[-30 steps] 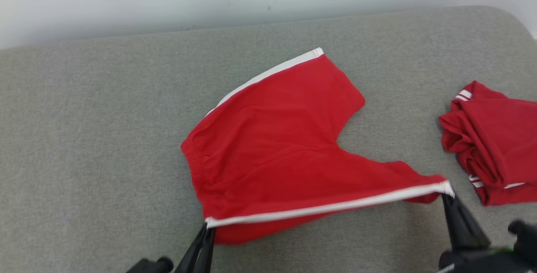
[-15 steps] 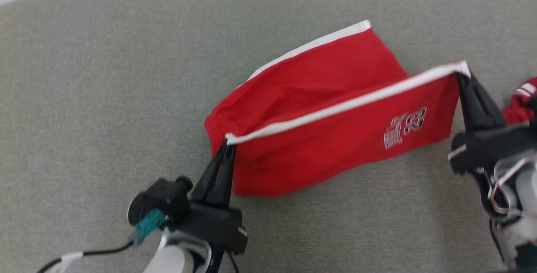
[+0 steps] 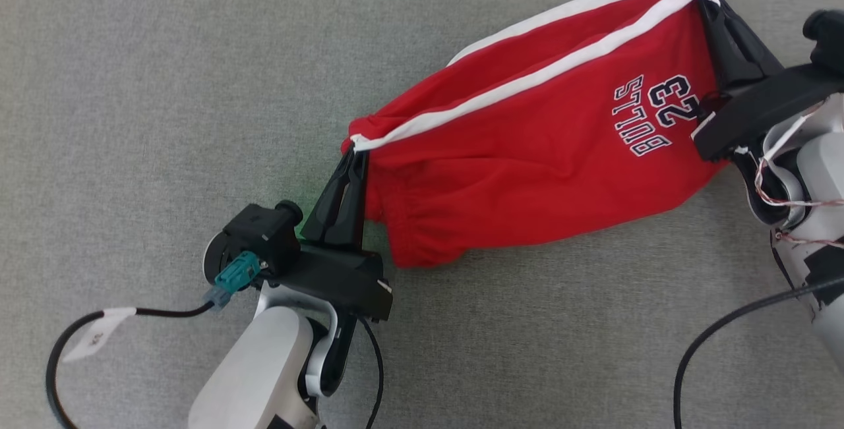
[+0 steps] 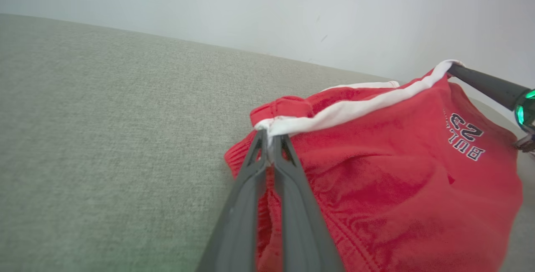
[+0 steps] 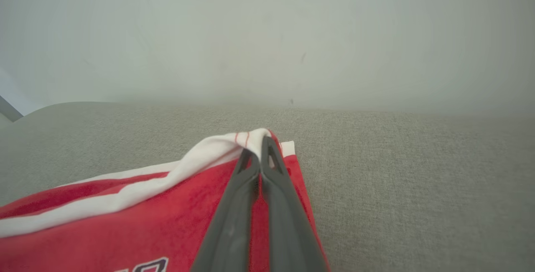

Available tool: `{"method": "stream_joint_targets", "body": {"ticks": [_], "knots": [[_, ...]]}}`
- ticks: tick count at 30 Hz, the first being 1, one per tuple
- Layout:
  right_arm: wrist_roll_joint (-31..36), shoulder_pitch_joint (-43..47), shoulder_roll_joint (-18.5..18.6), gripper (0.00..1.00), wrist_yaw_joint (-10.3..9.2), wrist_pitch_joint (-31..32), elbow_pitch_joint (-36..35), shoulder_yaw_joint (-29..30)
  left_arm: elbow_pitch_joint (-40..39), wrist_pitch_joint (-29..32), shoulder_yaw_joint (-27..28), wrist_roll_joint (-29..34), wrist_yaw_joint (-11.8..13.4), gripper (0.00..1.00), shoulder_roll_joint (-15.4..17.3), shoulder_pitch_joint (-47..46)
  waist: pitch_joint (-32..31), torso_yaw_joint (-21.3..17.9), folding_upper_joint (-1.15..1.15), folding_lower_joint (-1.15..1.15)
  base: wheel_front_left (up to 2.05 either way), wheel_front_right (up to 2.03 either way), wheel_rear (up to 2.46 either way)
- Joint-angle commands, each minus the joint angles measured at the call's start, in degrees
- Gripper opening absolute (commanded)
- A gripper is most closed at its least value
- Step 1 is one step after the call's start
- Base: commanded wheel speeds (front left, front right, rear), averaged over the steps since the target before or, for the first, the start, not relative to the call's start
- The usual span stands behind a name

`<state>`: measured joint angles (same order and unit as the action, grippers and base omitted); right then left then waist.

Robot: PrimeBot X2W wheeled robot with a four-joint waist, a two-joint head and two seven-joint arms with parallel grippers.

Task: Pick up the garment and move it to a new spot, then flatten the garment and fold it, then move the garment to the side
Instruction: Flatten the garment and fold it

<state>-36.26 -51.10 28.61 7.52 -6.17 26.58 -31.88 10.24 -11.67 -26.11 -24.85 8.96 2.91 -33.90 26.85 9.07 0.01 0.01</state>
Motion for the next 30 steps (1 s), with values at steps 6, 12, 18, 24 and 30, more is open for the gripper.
{"method": "stream_joint_targets", "body": {"ticks": [6, 12, 18, 24, 30], "knots": [[-3.8, -5.8, 0.7, 0.0, -0.06, -2.9, 6.7, -5.7, 3.0, -2.0, -1.6, -2.8, 1.1, 0.0, 0.1, -3.6, 2.4, 1.8, -0.01, -0.01, 0.0, 0.0, 0.0], [-6.4, -9.3, 0.7, 0.0, -0.06, -5.6, 12.1, -8.9, 4.7, -2.9, -3.1, -4.0, 1.7, 0.0, 0.1, -5.3, 2.6, 2.0, -0.01, -0.01, 0.0, 0.0, 0.0], [-8.9, -11.6, 0.0, 0.22, -0.06, -7.3, 15.9, -11.8, 6.4, -3.1, -4.6, -5.0, 1.3, 0.2, 0.1, -6.5, 2.8, 2.1, -0.01, -0.01, 0.0, 0.0, 0.0], [-11.3, -10.4, -0.8, 1.0, -0.06, -8.6, 17.9, -12.2, 6.7, -3.4, -4.8, -4.5, 1.8, 1.0, 0.2, -5.8, 1.4, 1.5, -0.01, -0.01, 0.0, 0.0, 0.0], [-11.4, -6.4, -0.6, 1.0, -0.06, -9.1, 15.7, -9.3, 2.2, -3.5, -2.8, -2.3, 3.5, 1.0, 1.6, -2.2, -1.1, 0.1, -0.01, -0.01, 0.0, 0.0, 0.0]]}}
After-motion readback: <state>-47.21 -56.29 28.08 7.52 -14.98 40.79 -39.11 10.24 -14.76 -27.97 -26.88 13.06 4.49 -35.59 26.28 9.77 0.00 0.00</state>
